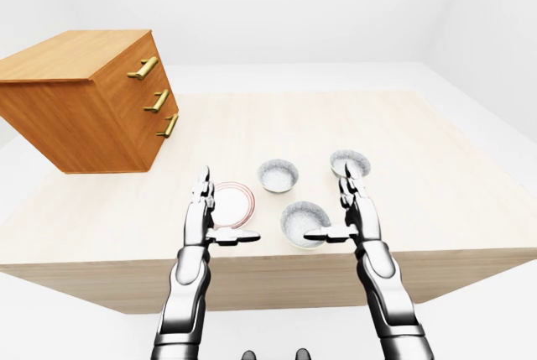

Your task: Stack the bowl at the front on the bowl in the middle.

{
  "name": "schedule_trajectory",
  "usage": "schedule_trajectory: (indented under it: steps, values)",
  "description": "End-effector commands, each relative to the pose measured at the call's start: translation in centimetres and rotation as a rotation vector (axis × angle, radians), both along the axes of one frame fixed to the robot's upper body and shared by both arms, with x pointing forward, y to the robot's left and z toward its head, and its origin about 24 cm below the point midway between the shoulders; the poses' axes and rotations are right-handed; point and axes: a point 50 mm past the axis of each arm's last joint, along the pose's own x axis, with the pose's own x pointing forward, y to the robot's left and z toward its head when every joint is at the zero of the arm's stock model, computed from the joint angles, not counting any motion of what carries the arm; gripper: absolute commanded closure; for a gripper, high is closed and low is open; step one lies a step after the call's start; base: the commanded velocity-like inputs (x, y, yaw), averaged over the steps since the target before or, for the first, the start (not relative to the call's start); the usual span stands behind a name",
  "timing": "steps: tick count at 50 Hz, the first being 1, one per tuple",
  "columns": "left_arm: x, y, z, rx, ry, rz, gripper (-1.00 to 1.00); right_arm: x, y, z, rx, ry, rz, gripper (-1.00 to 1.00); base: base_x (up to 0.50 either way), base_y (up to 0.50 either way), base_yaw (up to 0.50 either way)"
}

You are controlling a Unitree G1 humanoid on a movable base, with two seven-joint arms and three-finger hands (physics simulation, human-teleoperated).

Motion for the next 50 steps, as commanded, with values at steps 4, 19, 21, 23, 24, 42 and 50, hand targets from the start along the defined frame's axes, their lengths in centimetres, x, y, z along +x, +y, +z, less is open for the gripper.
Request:
schedule_trajectory:
  steps: [4,19,21,23,24,42,50]
  values:
    - [1.3,0.9,-0.6,0.02,0.012,0.018,-1.0,1.3,-1.6,0.1,0.031,-0.006,-0.02,-1.0,0.0,0.0,0.0]
    - [1.4,0.5,-0.5,0.025,0.004,0.015,-1.0,1.1,-1.2,0.6,0.023,-0.034,0.034,-1.0,0.01,0.0,0.0]
    - [1.3,0.6,-0.5,0.023,0.003,0.015,-1.0,1.1,-1.2,0.6,0.021,-0.035,0.035,-1.0,0.2,0.0,0.0]
    - [1.1,0.6,-0.4,0.021,0.0,0.013,-1.0,1.0,-1.1,0.7,0.016,-0.042,0.035,-1.0,0.26,0.0,0.0]
    - [1.1,0.5,-0.3,0.021,-0.001,0.012,-1.0,0.9,-1.1,0.7,0.014,-0.044,0.036,-1.0,0.26,0.0,0.0]
    - [1.0,0.6,-0.1,0.008,-0.005,0.014,-1.0,0.8,-1.0,0.7,0.015,-0.05,0.046,-1.0,0.33,0.0,0.0]
    - [1.1,0.7,-0.2,0.008,-0.004,0.015,-1.0,0.9,-1.1,1.0,0.01,-0.07,0.033,-1.0,0.23,0.0,0.0]
